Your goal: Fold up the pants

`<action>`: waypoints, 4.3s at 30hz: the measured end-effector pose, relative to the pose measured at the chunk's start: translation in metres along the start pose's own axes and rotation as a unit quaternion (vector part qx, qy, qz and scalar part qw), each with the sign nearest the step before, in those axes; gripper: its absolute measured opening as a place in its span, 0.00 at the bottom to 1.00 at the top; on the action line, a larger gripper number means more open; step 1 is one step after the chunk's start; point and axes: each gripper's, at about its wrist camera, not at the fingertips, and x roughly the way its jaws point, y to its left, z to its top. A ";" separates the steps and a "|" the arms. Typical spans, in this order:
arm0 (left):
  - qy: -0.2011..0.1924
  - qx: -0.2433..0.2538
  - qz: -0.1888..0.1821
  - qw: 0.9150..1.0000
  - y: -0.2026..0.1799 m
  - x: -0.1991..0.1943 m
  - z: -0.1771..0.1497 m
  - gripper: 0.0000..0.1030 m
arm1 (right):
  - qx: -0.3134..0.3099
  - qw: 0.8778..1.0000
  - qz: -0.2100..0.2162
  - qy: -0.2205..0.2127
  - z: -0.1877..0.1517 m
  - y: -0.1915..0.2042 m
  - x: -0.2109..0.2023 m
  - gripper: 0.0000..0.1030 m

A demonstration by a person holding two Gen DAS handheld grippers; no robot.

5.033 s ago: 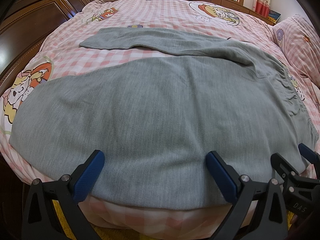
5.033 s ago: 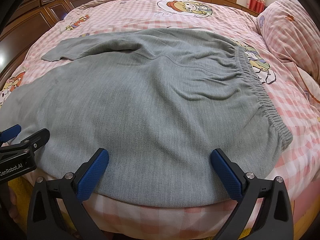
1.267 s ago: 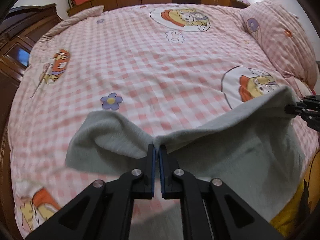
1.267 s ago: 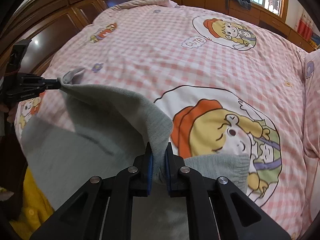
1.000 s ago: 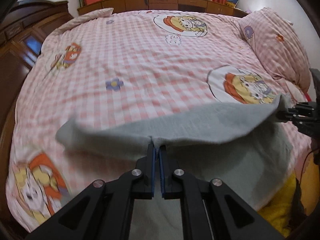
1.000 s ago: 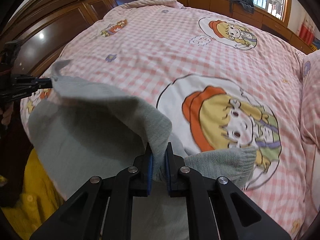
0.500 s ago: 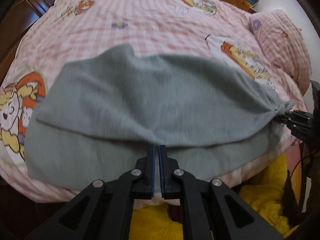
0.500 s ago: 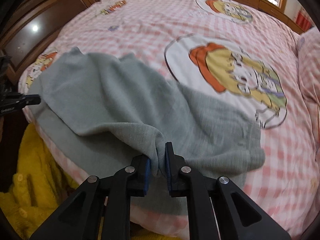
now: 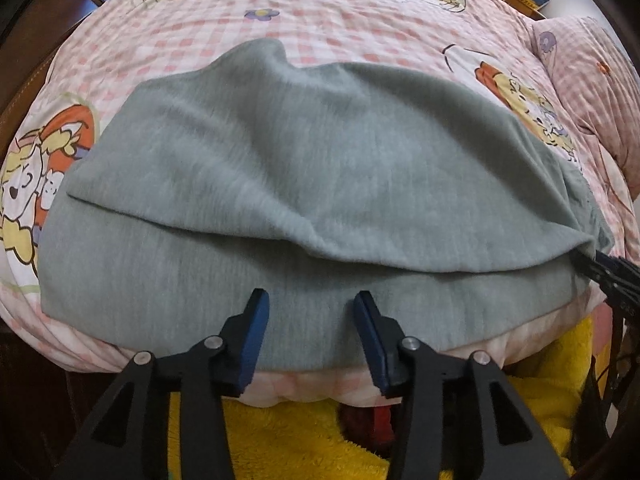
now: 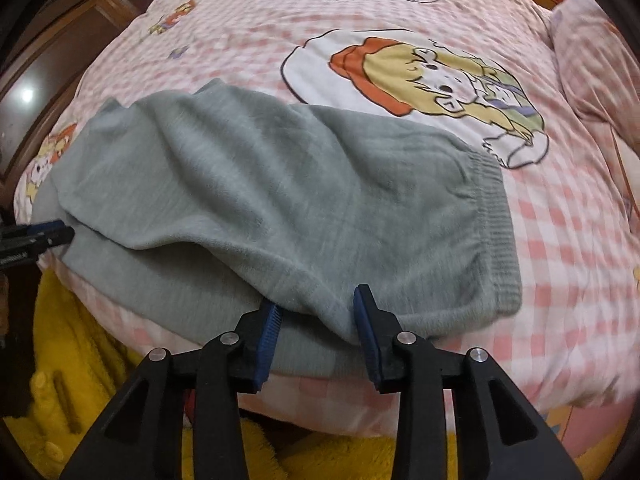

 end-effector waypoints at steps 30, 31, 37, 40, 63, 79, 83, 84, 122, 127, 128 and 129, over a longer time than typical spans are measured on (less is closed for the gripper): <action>-0.042 -0.135 -0.074 0.987 0.035 -0.014 0.015 0.60 | 0.098 0.995 0.002 -0.013 -0.020 -0.030 -0.030 0.54; -0.037 -0.151 -0.089 0.984 0.037 -0.009 0.017 0.60 | 0.100 0.995 0.003 -0.013 -0.022 -0.031 -0.030 0.54; -0.035 -0.174 -0.094 0.980 0.033 0.007 0.026 0.60 | 0.135 0.991 -0.007 -0.018 -0.032 -0.052 -0.040 0.54; -0.040 -0.163 -0.081 0.982 0.028 0.010 0.028 0.60 | 0.172 0.985 0.010 -0.025 -0.035 -0.068 -0.045 0.54; -0.093 -0.157 -0.105 0.978 0.039 -0.011 0.020 0.08 | 0.220 0.974 0.035 -0.028 -0.003 -0.086 -0.022 0.28; -0.059 -0.171 -0.090 0.979 0.040 0.017 0.026 0.19 | 0.238 0.970 0.038 -0.024 -0.004 -0.093 -0.030 0.28; -0.061 -0.174 -0.088 0.979 0.039 0.019 0.031 0.19 | 0.241 0.970 0.024 -0.010 -0.001 -0.094 -0.021 0.29; -0.062 -0.175 -0.087 0.979 0.039 0.019 0.031 0.19 | 0.243 0.970 0.022 -0.006 -0.001 -0.095 -0.018 0.29; -0.117 -0.166 0.014 0.979 0.096 -0.056 -0.037 0.43 | 0.115 0.989 -0.079 -0.036 -0.007 -0.080 -0.058 0.34; -0.130 -0.213 0.035 0.968 0.135 -0.047 -0.023 0.43 | 0.091 0.993 -0.051 -0.050 0.015 -0.047 -0.055 0.34; -0.130 -0.225 0.025 0.965 0.144 -0.042 -0.018 0.43 | 0.085 0.994 -0.042 -0.047 0.019 -0.036 -0.050 0.34; -0.129 -0.233 0.021 0.964 0.151 -0.037 -0.017 0.43 | 0.081 0.995 -0.034 -0.043 0.022 -0.027 -0.044 0.34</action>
